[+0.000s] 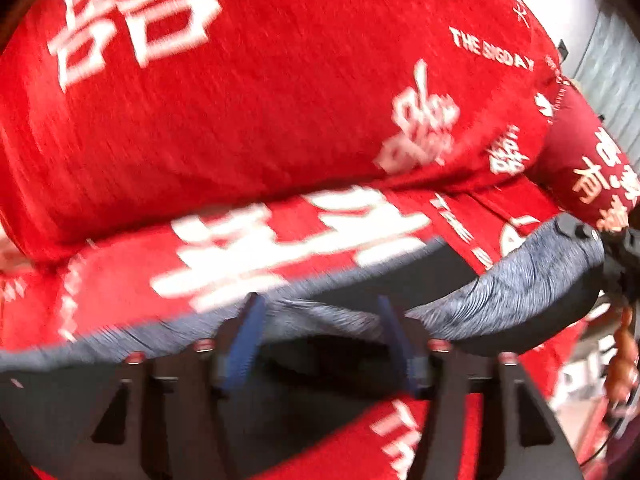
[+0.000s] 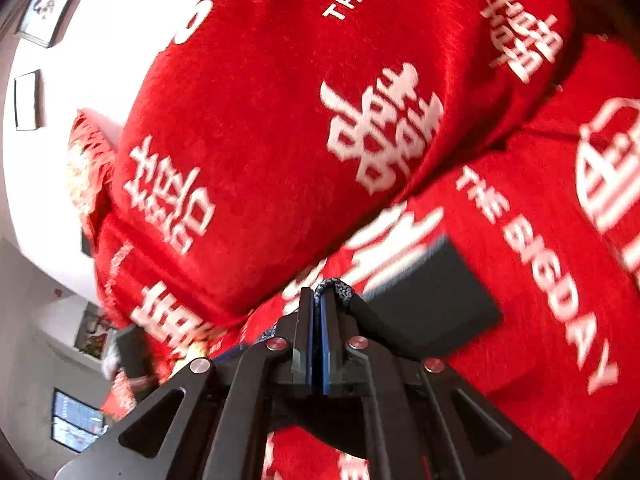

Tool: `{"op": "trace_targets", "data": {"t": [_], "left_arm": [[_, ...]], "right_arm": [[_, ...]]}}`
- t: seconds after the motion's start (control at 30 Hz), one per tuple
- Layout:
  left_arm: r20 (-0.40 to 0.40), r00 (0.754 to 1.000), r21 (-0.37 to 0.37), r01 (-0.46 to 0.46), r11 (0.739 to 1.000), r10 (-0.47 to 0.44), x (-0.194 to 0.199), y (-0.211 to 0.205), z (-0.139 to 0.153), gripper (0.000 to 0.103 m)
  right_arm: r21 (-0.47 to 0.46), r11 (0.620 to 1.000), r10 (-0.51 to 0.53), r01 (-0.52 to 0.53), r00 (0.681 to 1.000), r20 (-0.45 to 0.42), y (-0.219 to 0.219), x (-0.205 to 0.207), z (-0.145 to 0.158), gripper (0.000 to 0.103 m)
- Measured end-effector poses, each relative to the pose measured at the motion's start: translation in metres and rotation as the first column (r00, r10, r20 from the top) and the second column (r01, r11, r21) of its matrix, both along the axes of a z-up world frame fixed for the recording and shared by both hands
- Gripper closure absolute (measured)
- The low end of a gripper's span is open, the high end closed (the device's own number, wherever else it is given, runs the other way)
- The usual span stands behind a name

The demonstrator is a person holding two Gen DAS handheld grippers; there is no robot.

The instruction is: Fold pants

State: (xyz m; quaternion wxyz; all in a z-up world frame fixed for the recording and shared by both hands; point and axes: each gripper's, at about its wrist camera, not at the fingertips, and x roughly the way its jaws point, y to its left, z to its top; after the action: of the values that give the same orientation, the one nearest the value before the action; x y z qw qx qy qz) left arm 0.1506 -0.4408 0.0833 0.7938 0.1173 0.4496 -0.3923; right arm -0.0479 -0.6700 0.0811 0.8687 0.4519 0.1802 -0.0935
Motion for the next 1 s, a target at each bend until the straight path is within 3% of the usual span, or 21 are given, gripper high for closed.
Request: {"op": "trace_targets", "data": {"t": [0.1,0.23,0.3,0.37,0.4,0.53,0.63,0.73,0.9,0.97,1.0], "left_arm": [[0.037,0.999,0.016,-0.005,1.0,0.005,0.02,0.009,0.002,0.029],[0.033,0.999,0.088,-0.031,0.996,0.028,0.037,0.038,-0.022,0.029],[0.04,0.998,0.141,-0.053,0.989,0.048,0.039,0.06,-0.041,0.029],[0.048,0.996,0.175,-0.077,0.981,0.07,0.038,0.079,-0.053,0.029],[0.051,0.995,0.184,-0.092,0.979,0.084,0.036,0.091,-0.058,0.029],[0.08,0.987,0.216,-0.154,0.964,0.14,0.042,0.136,-0.066,0.029],[0.064,0.979,0.239,-0.204,0.95,0.194,0.049,0.161,-0.074,0.029],[0.028,0.97,0.285,-0.239,0.928,0.241,0.05,0.178,-0.094,0.029],[0.051,0.963,0.279,-0.267,0.922,0.264,0.038,0.188,-0.105,0.024],[0.034,0.962,0.277,-0.27,0.922,0.271,0.038,0.192,-0.105,0.024],[0.024,0.963,0.278,-0.264,0.923,0.268,0.039,0.192,-0.105,0.024]], "right_arm": [[0.01,0.999,-0.037,0.038,0.998,-0.058,-0.029,0.031,-0.013,0.1],[0.059,0.996,-0.06,0.069,0.989,-0.134,-0.054,0.06,-0.048,0.095],[0.049,0.993,-0.096,0.107,0.979,-0.178,-0.057,0.061,-0.057,0.08],[0.035,0.985,-0.161,0.168,0.975,-0.155,-0.054,0.047,-0.06,0.04],[0.036,0.982,-0.179,0.185,0.977,-0.117,-0.049,0.036,-0.061,0.038],[0.041,0.969,-0.241,0.245,0.966,-0.09,-0.034,-0.003,-0.068,0.038],[0.148,0.967,-0.2,0.209,0.977,-0.068,-0.022,-0.021,-0.091,0.04],[0.213,0.967,-0.123,0.139,0.989,-0.087,-0.013,-0.015,-0.114,0.053],[0.287,0.954,-0.053,0.088,0.99,-0.127,-0.007,0.015,-0.144,0.058],[0.325,0.94,-0.062,0.1,0.99,-0.127,-0.01,0.023,-0.154,0.092],[0.339,0.934,-0.075,0.113,0.99,-0.123,-0.01,0.022,-0.153,0.092]]}}
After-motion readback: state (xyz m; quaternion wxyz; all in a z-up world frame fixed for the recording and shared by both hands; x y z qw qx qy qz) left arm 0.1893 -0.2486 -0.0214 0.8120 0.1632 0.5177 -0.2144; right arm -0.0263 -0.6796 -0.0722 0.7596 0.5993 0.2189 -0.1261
